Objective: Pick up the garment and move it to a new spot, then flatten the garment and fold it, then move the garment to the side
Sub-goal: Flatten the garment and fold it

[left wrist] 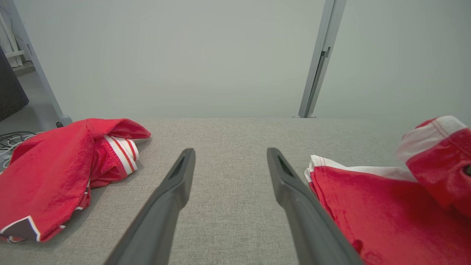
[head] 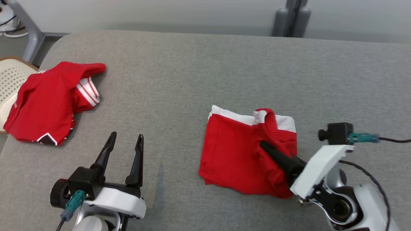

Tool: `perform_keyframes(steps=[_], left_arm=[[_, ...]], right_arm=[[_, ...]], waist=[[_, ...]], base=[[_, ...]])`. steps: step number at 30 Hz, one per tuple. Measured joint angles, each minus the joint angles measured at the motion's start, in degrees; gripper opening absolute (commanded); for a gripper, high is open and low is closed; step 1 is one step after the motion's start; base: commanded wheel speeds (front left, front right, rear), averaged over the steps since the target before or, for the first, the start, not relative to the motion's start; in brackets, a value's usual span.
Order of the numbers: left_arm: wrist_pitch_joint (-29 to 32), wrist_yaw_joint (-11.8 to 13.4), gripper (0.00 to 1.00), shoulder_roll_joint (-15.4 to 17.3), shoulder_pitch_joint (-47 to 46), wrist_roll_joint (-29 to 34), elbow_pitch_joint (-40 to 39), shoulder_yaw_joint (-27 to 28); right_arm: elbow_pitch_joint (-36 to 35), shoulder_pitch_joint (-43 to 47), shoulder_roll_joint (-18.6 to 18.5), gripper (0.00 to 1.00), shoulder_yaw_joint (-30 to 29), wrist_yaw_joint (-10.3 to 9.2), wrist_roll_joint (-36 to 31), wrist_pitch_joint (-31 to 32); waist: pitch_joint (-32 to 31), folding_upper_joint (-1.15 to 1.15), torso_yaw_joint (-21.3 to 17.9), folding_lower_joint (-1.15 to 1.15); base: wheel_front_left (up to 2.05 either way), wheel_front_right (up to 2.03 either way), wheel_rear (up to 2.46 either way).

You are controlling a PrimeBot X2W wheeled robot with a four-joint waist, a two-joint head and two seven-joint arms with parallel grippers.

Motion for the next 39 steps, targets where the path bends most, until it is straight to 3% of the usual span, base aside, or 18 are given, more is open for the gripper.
perform_keyframes(steps=[14, 15, 16, 17, 22, 27, 32, 39], left_arm=[[-0.8, -3.2, 1.0, -3.9, -4.2, 0.4, 4.3, -1.2], [-0.8, -3.3, 1.0, -4.1, -4.2, 0.5, 4.5, -1.1], [-0.8, -3.5, 1.0, -4.2, -4.2, 0.5, 4.7, -0.9], [-0.8, -3.5, 1.0, -4.3, -4.3, 0.6, 4.8, -0.8], [-0.8, -3.9, 1.0, -4.3, -4.4, 1.4, 5.1, 0.3], [-0.9, -4.1, 1.0, -4.2, -4.4, 2.0, 5.1, 1.6], [-0.9, -3.9, 1.0, -3.6, -3.6, 2.5, 4.6, 2.7], [-0.9, -2.7, 1.0, -1.7, -1.6, 2.3, 3.3, 4.7]], right_arm=[[15.3, -10.4, 1.1, 0.0, 7.8, 0.0, 0.1, -9.9], [15.7, -10.8, 1.1, 0.31, 8.4, 0.0, 0.3, -10.7], [16.0, -11.1, 1.1, 0.78, 9.1, 0.0, 0.3, -11.7], [16.0, -11.3, 1.1, 1.0, 9.8, 0.0, 0.2, -12.7], [12.5, -12.1, 0.2, 1.0, 13.6, 0.0, 0.5, -18.5], [8.7, -11.9, -3.6, 1.0, 15.8, 0.0, -2.0, -27.0], [6.4, -10.0, -5.8, 1.0, 14.2, 0.0, -3.2, -34.2], [5.3, -4.9, -9.3, 1.0, 8.7, 0.0, -5.2, -39.1]], waist=[[4.1, 0.0, 7.6, 0.0], [4.3, 0.0, 7.7, 0.0], [4.4, 0.0, 7.7, 0.0], [4.4, 0.0, 7.6, 0.0], [4.5, 0.0, 6.3, 0.0], [4.0, 0.0, 4.2, 0.0], [3.1, 0.0, 1.5, 0.0], [1.5, 0.0, -2.5, 0.0]], base=[[0.0, 0.0, 0.0], [0.0, 0.0, 0.0], [0.0, 0.0, 0.0], [0.0, 0.0, 0.0], [0.0, 0.0, 0.0], [0.0, 0.0, 0.0], [0.0, 0.0, 0.0], [0.0, 0.0, 0.0]])
